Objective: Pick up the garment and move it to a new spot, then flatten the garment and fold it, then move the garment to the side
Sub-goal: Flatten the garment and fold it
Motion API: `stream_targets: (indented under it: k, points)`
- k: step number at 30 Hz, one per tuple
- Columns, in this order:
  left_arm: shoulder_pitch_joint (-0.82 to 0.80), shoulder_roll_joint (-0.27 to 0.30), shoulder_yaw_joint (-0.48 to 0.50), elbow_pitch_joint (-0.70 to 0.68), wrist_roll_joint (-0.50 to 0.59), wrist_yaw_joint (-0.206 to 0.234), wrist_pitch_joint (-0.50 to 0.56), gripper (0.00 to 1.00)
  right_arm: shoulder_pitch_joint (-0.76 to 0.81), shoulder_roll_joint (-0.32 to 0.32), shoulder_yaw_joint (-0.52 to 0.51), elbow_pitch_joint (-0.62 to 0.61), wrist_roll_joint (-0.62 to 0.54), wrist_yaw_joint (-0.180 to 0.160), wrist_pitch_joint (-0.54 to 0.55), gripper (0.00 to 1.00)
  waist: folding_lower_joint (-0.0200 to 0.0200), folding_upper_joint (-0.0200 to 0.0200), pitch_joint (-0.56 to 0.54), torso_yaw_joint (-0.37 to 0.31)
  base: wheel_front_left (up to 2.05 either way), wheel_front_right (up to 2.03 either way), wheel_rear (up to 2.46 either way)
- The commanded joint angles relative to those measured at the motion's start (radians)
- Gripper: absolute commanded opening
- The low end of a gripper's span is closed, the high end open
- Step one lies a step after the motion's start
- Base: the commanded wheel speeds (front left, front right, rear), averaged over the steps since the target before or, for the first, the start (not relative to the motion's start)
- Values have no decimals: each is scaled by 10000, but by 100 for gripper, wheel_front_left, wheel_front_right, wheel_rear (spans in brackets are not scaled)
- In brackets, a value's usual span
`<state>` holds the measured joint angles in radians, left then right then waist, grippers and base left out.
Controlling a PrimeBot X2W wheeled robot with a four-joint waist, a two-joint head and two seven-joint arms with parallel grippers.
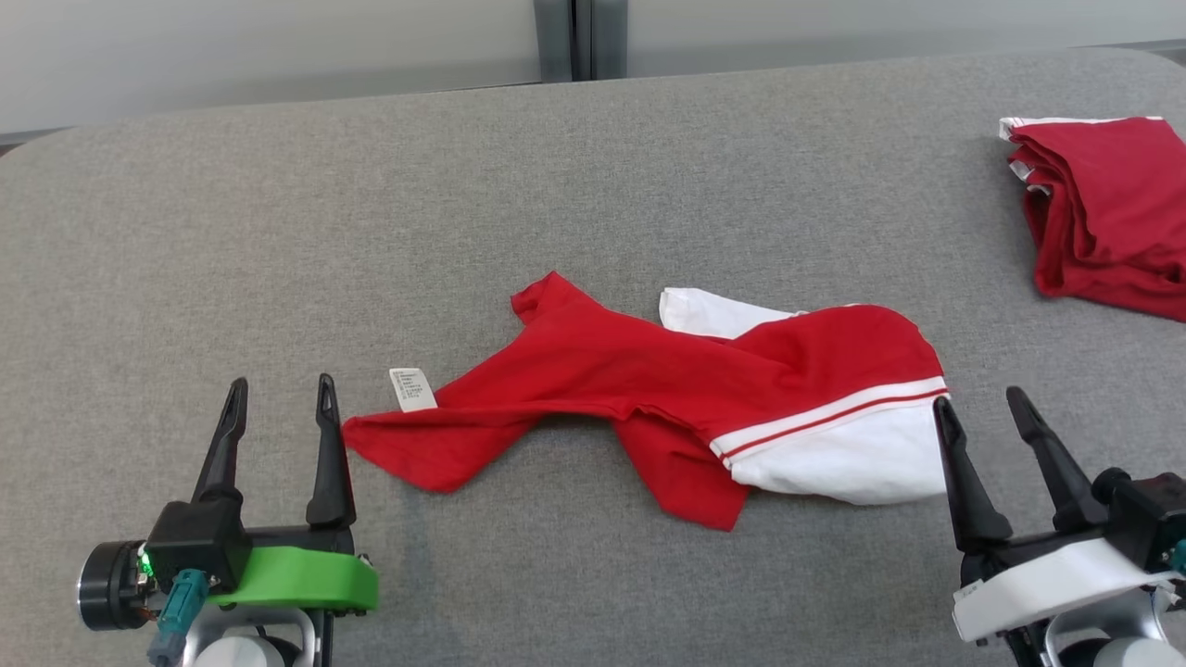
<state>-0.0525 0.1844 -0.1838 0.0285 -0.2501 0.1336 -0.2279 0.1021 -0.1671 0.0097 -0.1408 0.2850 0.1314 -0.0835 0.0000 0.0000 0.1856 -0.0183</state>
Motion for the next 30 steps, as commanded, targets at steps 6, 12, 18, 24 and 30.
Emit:
stream_targets:
  k: [6, 12, 18, 24, 30]
  points:
    - [-170, 70, -66, -261, 73, 165, -9, 100, 566, 164, 154, 880, 347, -15, -98, 100, 0, 0, 308, -99, 0, 0, 0]
    - [-377, 62, -144, -253, 41, 118, -39, 100, 172, 108, 423, 1764, 654, -15, -335, 100, 0, 0, 539, -100, 0, 0, 0]
    - [-545, 45, -193, -140, 22, 118, -104, 100, -221, -224, 932, 2237, 977, -15, -584, 0, 0, 0, 619, -44, 0, 0, 0]
    - [-601, 56, -205, -94, 5, 175, -137, 100, -500, -570, 1128, 1694, 1082, -15, -981, 0, 0, 0, 601, -58, 0, 0, 0]
    - [-665, 29, -256, -73, -13, 181, -175, 100, -1250, -794, 1250, 1154, 1057, -15, -718, 0, 0, 0, 605, -31, 0, 0, 0]
